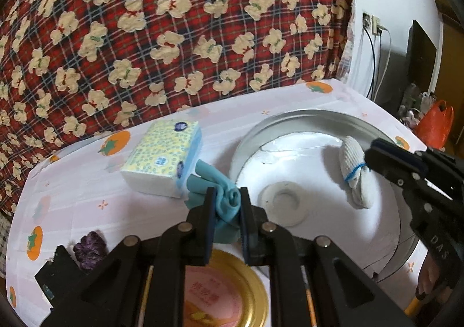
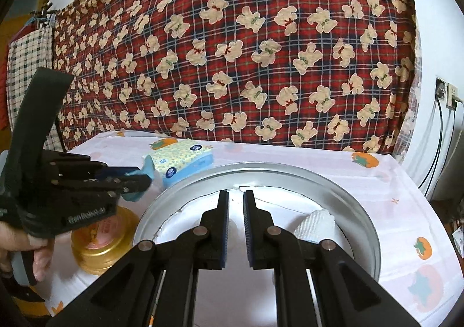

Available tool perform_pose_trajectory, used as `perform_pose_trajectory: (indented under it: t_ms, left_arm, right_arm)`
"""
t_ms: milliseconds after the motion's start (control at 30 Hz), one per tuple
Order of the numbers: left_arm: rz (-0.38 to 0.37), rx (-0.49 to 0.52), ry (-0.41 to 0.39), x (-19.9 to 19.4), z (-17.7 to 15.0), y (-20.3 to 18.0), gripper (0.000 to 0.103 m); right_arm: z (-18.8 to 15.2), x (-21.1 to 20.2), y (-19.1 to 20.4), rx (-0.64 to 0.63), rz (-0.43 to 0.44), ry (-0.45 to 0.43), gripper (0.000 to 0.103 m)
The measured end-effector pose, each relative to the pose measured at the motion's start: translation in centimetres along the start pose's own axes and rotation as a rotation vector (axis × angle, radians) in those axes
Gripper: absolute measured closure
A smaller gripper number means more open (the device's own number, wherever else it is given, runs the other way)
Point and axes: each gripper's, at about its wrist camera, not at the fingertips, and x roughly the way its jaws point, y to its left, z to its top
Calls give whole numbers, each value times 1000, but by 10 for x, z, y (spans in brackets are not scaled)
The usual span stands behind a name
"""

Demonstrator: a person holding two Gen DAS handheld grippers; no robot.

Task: Organize soft objects

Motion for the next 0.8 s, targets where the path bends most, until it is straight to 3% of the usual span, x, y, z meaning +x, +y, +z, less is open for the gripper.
perform_pose_trajectory:
  t_ms: [200,400,500,567,667,800]
  left_arm:
    - [53,-6,-88,-48,-24,43,90]
    - [212,-79,-112,-92,-55,138,90]
    - [296,-153,-140,-115,-70,189,90]
    - [322,-205,-148,-126,-83,219,90]
    - [342,-257,-145,-130,-105,248,90]
    - [334,-305,-125,-127,-130,271,90]
  right_arm:
    - [8,-15,31,-21,101,-56,92]
    - [22,-9,110,-95,294,-39,92]
    - [19,6,166,-142,401,7,91]
    - [10,18,206,-187,469,51,81]
    - [-3,35,260,-271,510,112,67]
    - [-15,52,310,-330,552,185,66]
